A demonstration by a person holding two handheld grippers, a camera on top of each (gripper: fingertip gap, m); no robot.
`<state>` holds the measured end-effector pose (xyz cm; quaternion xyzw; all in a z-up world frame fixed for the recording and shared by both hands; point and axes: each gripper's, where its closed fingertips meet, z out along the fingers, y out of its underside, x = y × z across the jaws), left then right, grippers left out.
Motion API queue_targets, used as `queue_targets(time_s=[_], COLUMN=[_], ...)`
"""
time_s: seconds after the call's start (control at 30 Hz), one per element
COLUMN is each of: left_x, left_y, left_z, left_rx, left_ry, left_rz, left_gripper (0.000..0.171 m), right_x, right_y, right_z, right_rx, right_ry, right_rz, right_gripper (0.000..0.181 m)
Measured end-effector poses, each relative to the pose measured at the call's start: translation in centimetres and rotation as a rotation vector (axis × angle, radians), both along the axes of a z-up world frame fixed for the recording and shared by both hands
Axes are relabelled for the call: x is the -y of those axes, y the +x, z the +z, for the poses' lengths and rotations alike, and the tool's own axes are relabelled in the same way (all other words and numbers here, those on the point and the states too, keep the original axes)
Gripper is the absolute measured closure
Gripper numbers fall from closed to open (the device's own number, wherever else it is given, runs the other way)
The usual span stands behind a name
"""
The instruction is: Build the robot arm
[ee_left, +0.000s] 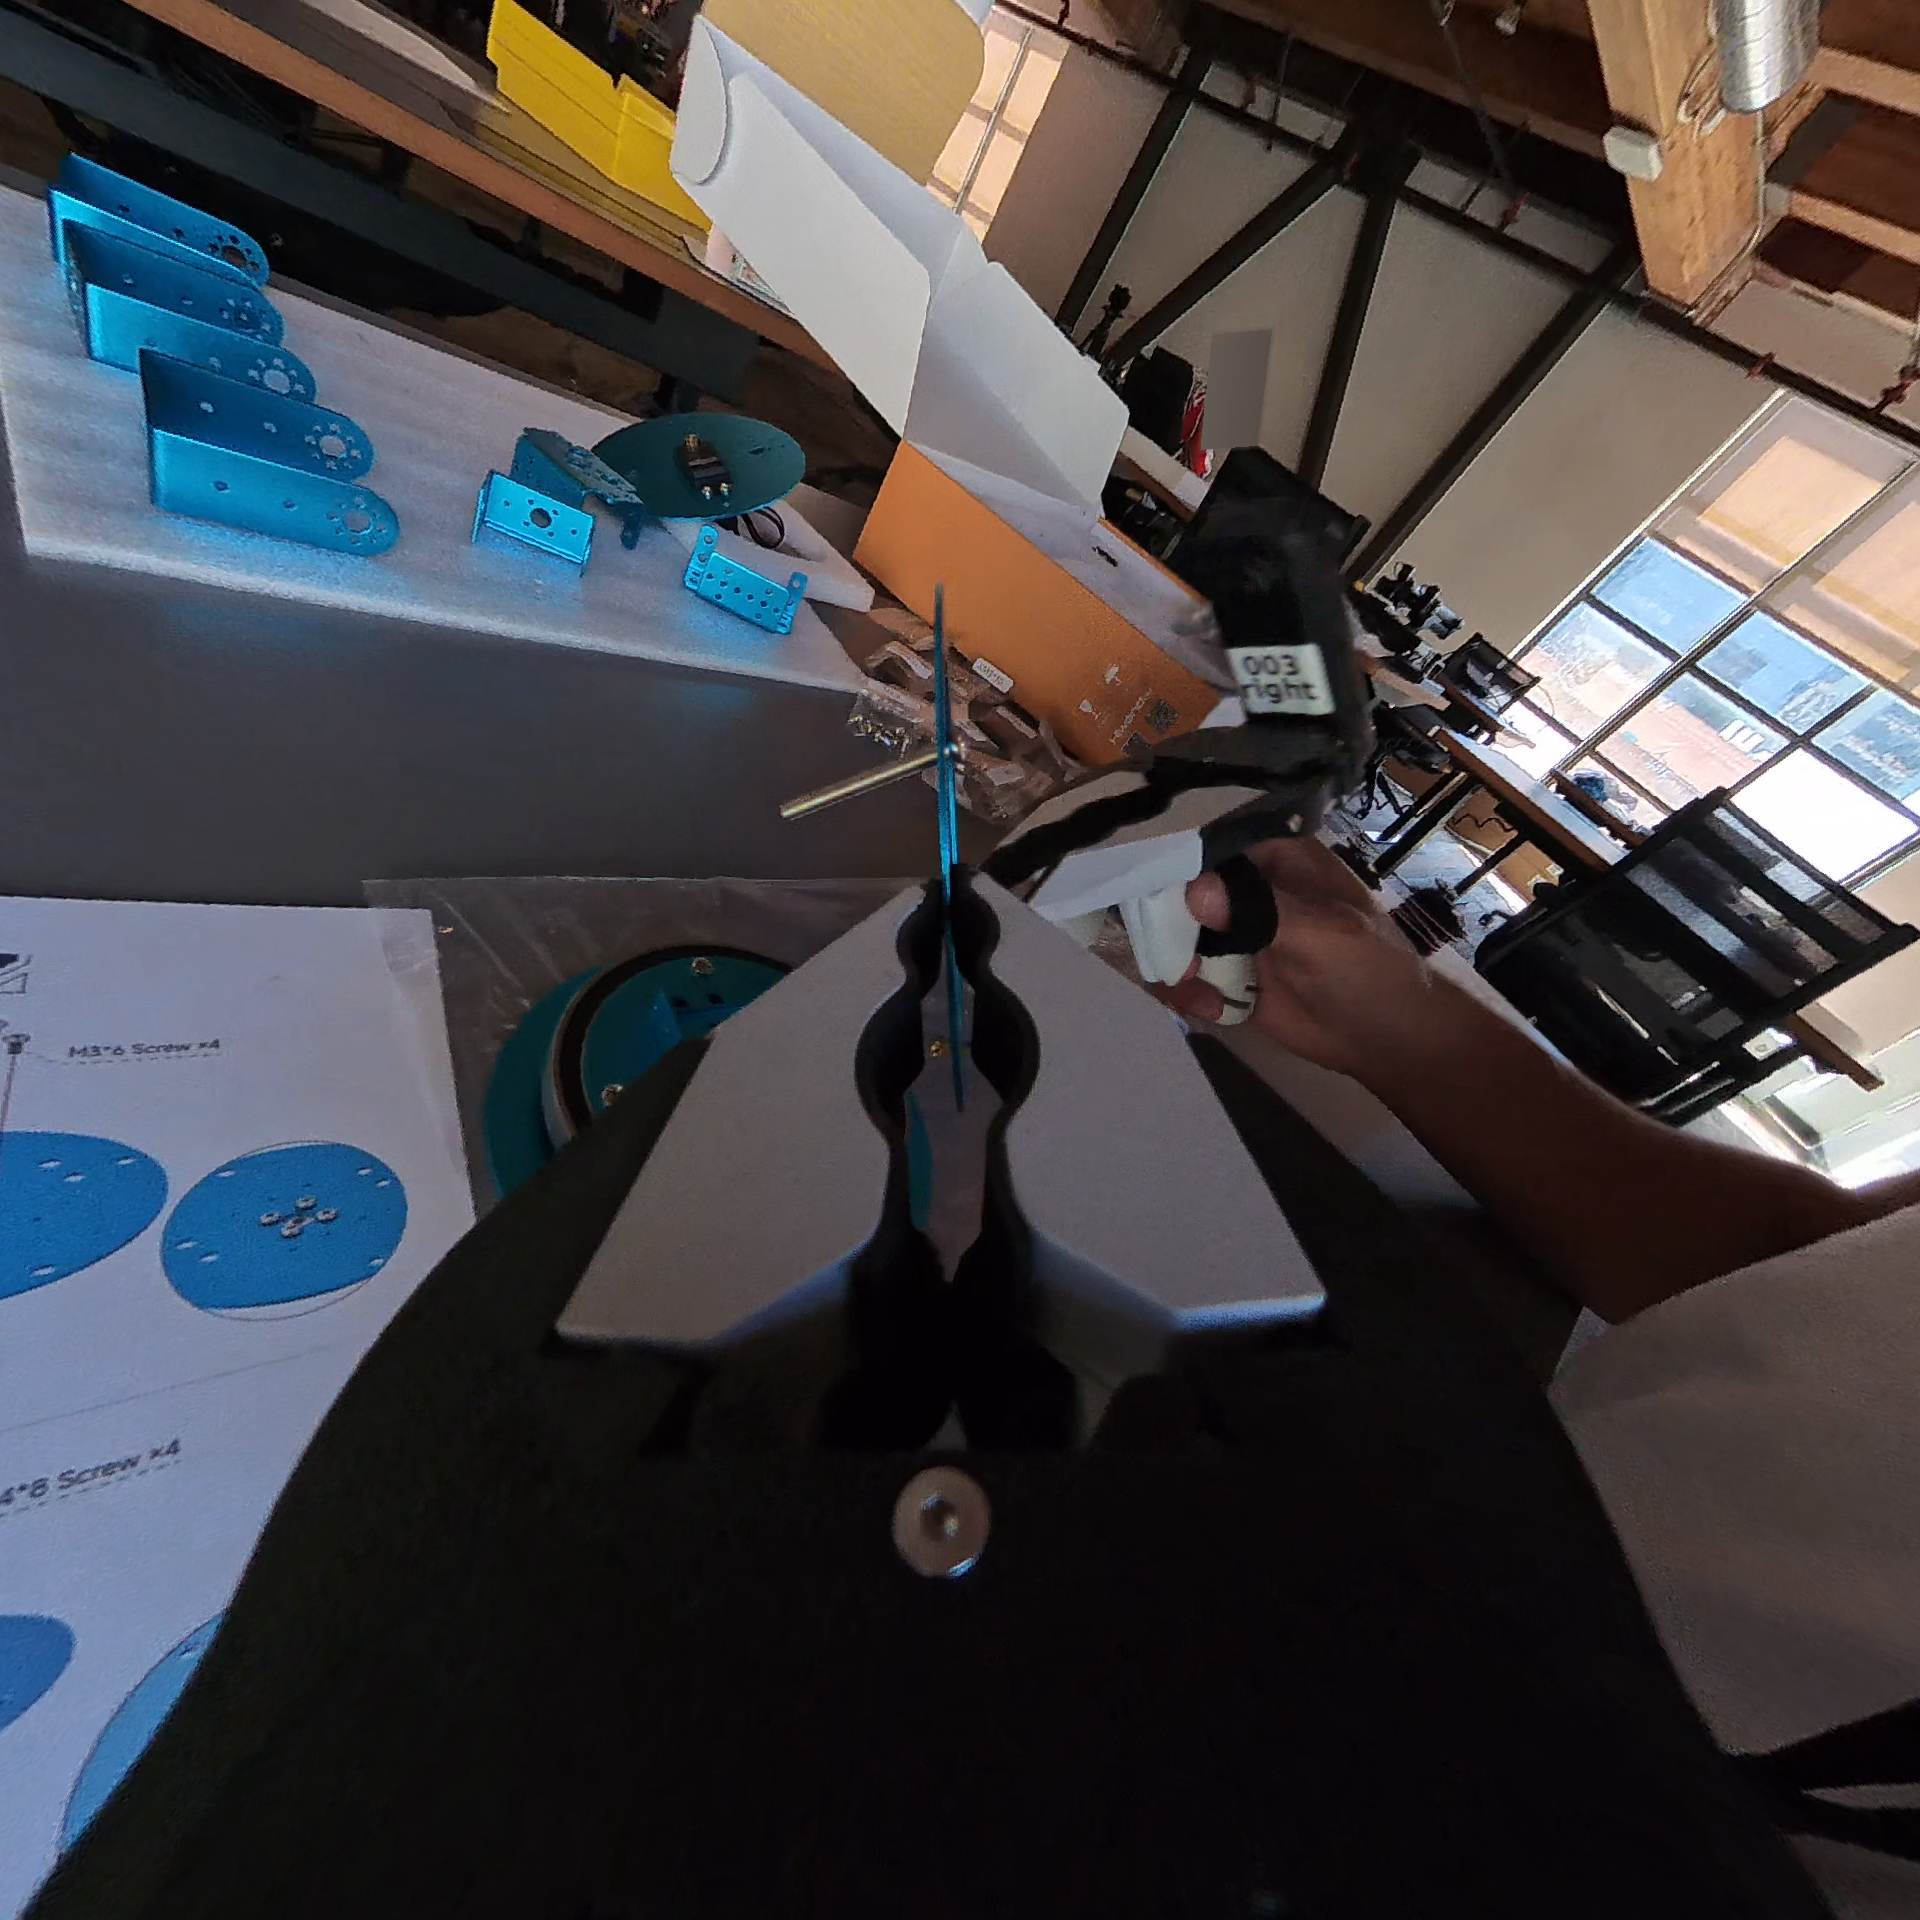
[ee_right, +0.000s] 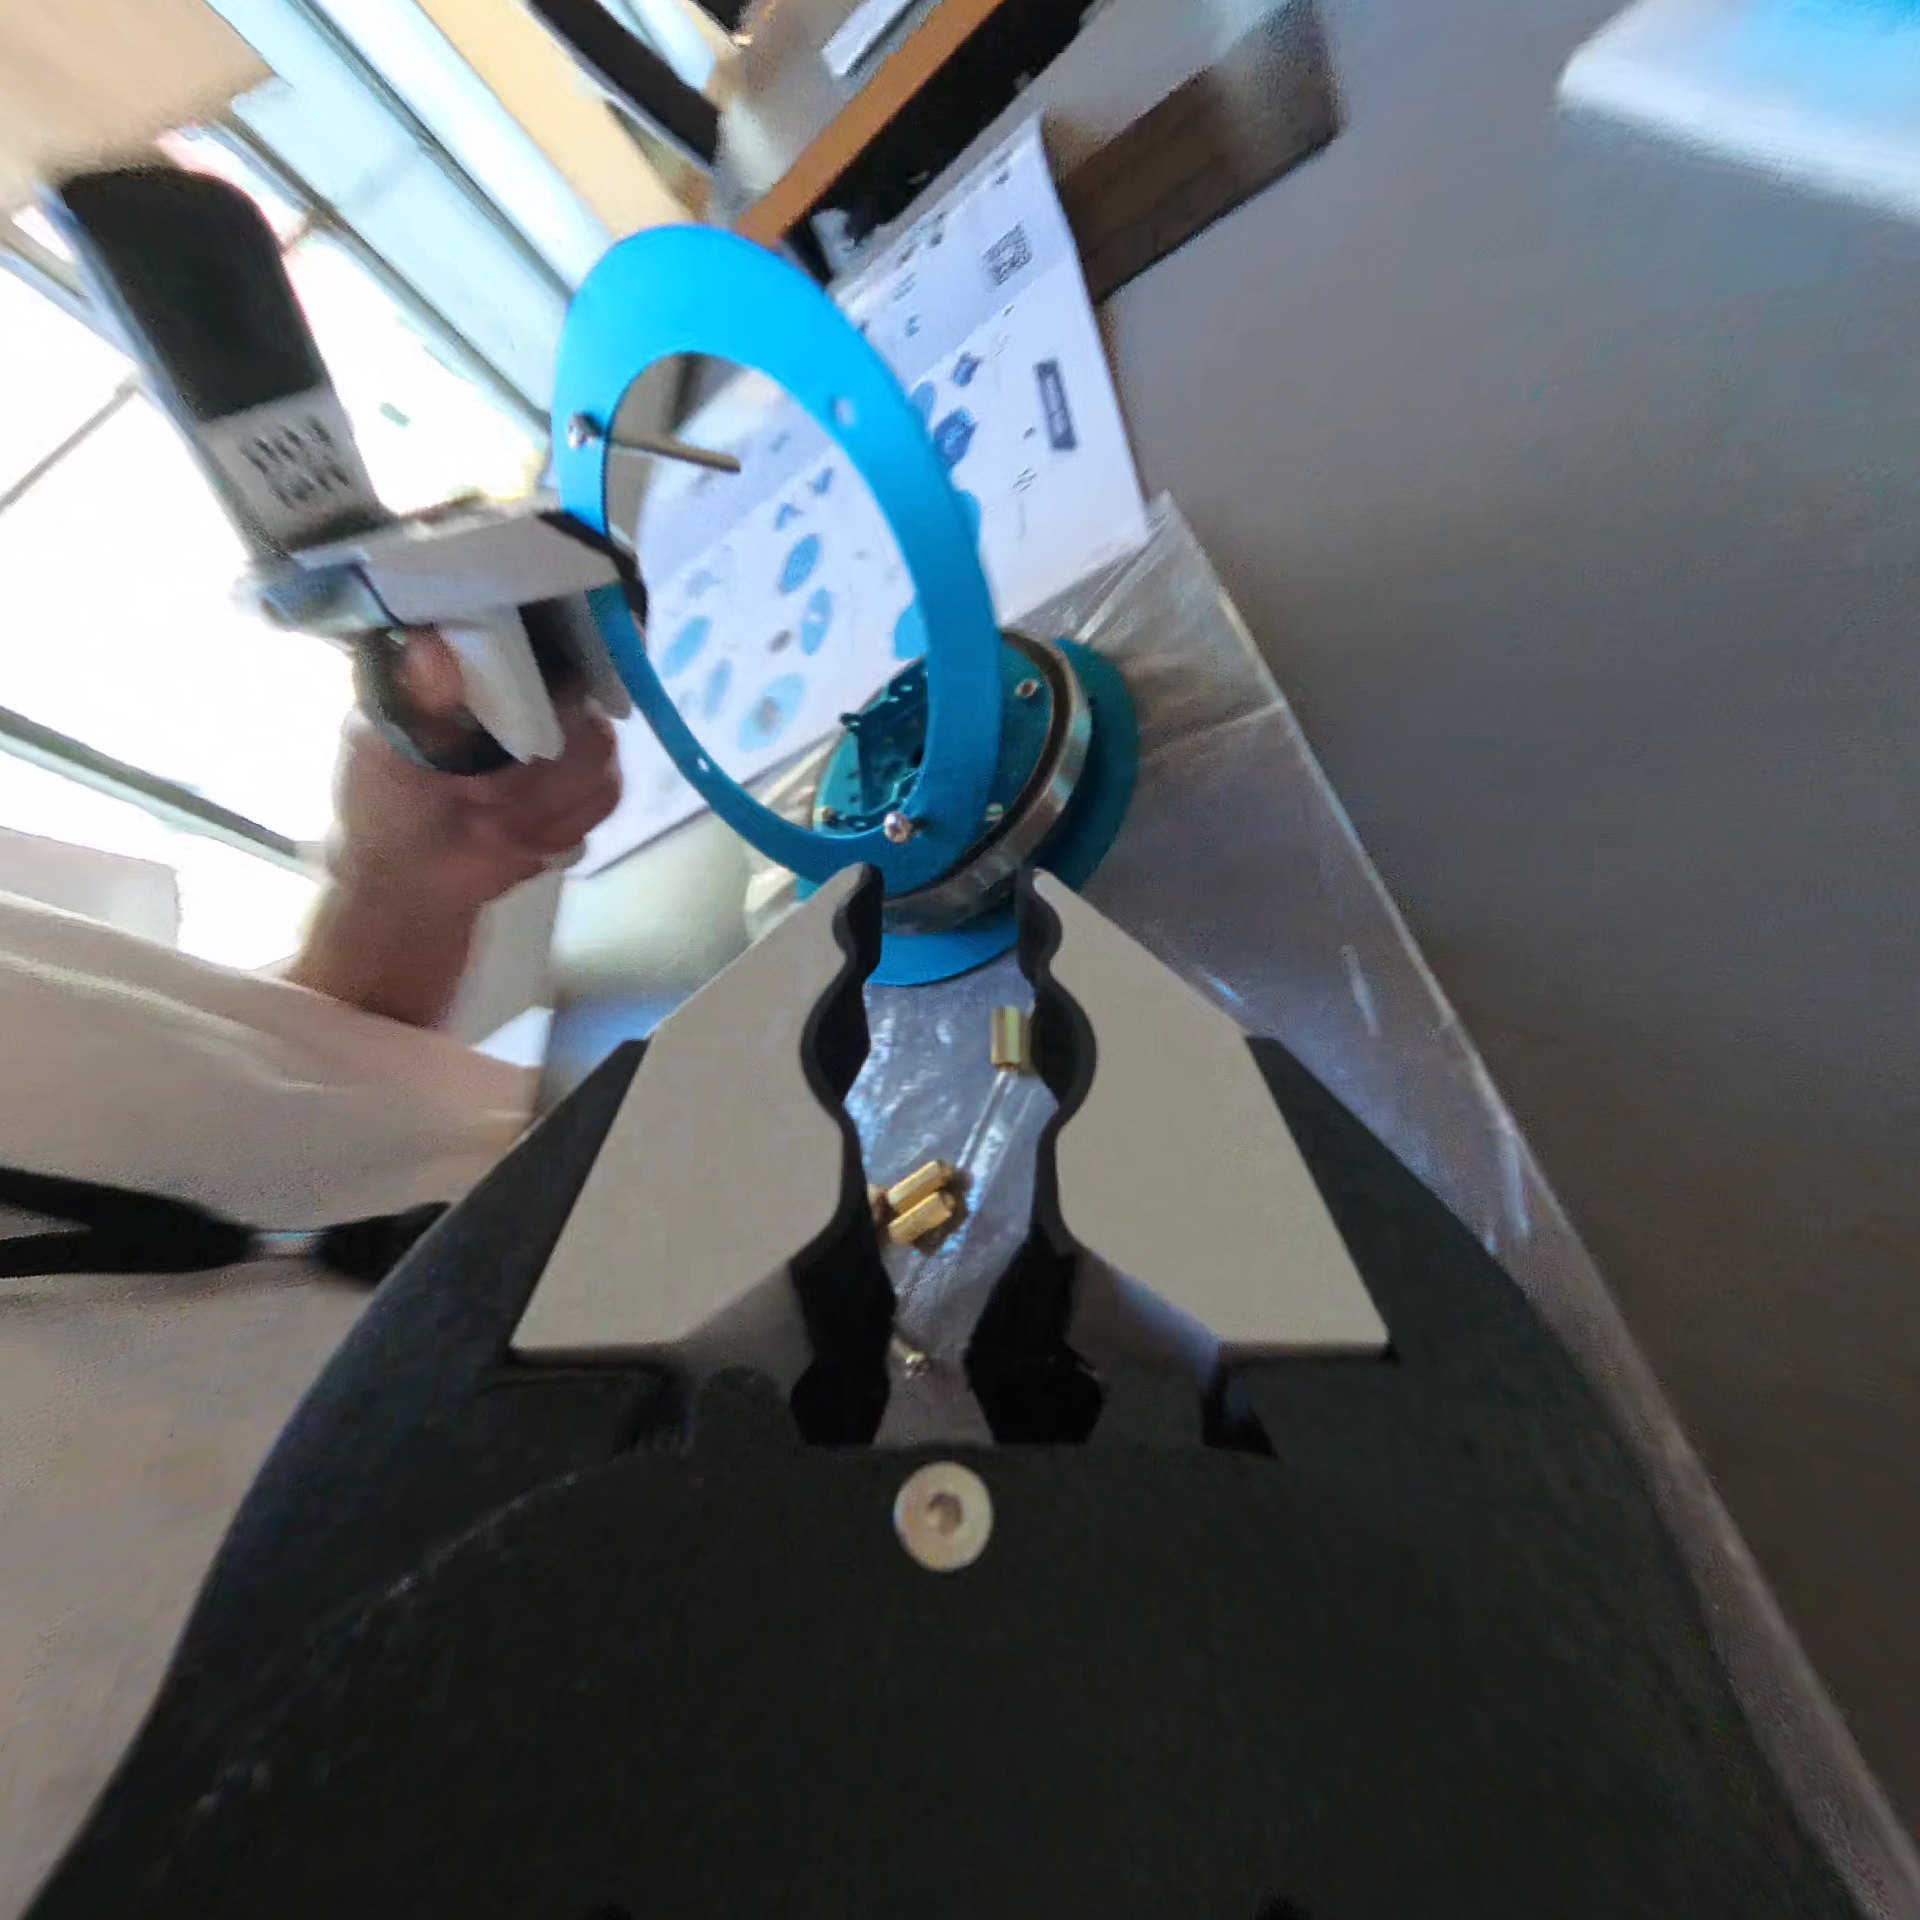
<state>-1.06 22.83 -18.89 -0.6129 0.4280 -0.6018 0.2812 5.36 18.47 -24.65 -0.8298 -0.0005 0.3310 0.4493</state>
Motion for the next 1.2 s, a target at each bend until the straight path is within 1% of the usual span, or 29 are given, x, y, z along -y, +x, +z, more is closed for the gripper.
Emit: queue_targets(time_s=[0.07,0.17,0.23,0.3,0.4,0.53,0.6,0.77,0.9,0.97,1.03,1.07,1.1,1.17,1.2], left_x=[0.1,0.4,0.5,0.5,0.6,0.8,0.9,0.5,0.0,-0.7,-1.3,-1.6,-1.9,-2.5,-2.8], left_y=[0.3,0.6,0.7,0.7,0.7,0.8,0.8,0.8,0.6,0.3,-0.1,-0.3,-0.5,-1.2,-1.5], left_z=[-0.1,-0.4,-0.5,-0.6,-0.5,-0.4,-0.4,-0.8,-0.8,-1.0,-1.1,-1.1,-1.2,-1.3,-1.5], left_rx=[-0.013,-0.019,-0.022,-0.022,-0.014,-0.010,-0.012,-0.034,-0.026,-0.030,-0.019,-0.012,-0.004,0.011,0.016], left_ry=[-0.003,-0.012,-0.020,-0.020,-0.029,-0.039,-0.039,-0.022,-0.040,-0.050,-0.119,-0.155,-0.189,-0.263,-0.306], left_rz=[0.003,-0.010,-0.017,-0.017,-0.019,-0.021,-0.023,0.001,0.015,0.035,0.040,0.043,0.044,0.052,0.056], left_gripper=[0.171,0.171,0.171,0.171,0.171,0.171,0.171,0.171,0.171,0.171,0.171,0.171,0.171,0.171,0.171], right_x=[0.1,0.2,0.1,0.2,0.2,0.0,0.0,0.2,0.7,1.2,2.1,2.6,3.2,4.9,5.7], right_y=[-0.5,-0.5,-0.1,0.0,-0.5,-0.5,-0.4,-0.5,-0.7,-0.6,-0.8,0.0,0.8,1.1,1.0], right_z=[0.2,-0.4,-0.3,-0.2,0.0,-0.1,-0.3,-0.2,1.0,2.3,3.4,3.4,2.6,-0.3,-1.4], right_rx=[0.208,0.455,0.543,0.574,0.552,0.579,0.595,0.600,0.591,0.522,0.400,0.361,0.336,0.255,0.214], right_ry=[0.081,0.100,0.120,0.116,0.121,0.115,0.108,0.103,0.147,0.182,0.220,0.212,0.169,0.018,-0.035], right_rz=[-0.048,-0.166,-0.237,-0.243,-0.221,-0.225,-0.225,-0.225,-0.217,-0.234,-0.208,-0.227,-0.228,-0.113,-0.067], right_gripper=[0.156,0.156,0.159,0.163,0.165,0.170,0.176,0.177,0.176,0.176,0.177,0.177,0.177,0.176,0.176])
